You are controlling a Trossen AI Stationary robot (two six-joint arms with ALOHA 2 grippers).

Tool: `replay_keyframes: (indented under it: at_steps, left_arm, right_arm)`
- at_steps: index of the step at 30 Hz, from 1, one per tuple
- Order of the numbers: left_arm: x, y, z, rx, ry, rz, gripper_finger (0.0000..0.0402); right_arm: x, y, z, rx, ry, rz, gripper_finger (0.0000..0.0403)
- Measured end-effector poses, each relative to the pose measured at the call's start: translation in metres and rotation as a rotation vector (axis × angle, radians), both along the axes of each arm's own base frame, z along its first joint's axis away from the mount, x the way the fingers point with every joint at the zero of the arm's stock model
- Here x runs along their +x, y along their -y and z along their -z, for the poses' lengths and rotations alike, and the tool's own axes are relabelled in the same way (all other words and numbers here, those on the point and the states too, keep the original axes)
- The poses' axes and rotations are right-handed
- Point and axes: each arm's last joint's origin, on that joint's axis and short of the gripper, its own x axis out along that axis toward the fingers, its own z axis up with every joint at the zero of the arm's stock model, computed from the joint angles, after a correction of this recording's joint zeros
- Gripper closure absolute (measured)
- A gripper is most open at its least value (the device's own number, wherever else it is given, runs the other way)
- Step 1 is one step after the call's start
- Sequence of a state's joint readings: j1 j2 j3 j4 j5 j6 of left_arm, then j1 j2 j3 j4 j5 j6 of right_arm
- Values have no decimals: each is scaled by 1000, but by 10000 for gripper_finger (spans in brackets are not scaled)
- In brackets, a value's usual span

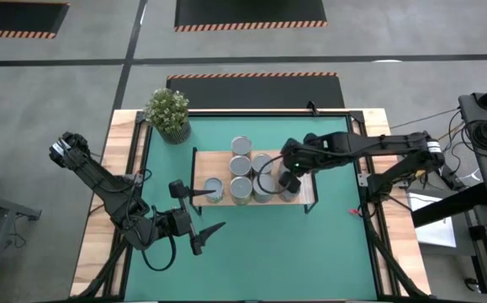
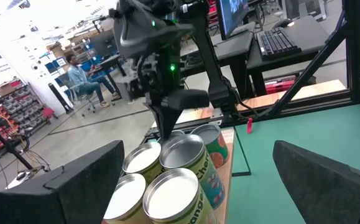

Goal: Pick and place cans onto a shelf
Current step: Put the canned of carrots on the shelf

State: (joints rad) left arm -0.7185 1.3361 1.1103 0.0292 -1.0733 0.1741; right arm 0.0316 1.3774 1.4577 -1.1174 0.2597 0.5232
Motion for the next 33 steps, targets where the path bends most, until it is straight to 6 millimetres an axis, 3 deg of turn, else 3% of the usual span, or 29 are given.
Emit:
replay_keyframes:
  at_steps: [8,14,25,33]
  left_arm:
    - [0,0,0,0,0,0,9]
    - [0,0,0,0,0,0,9]
    - [0,0,0,0,0,0,9]
    - [0,0,0,0,0,0,9]
  right_arm:
    - [-20,-11,-19,15,33,-13,390]
    - [-45,-9,-12,5,-65,81,390]
    - [-34,-10,23,-16,-80,66,390]
    - [-31,-10,22,-20,-57,52,390]
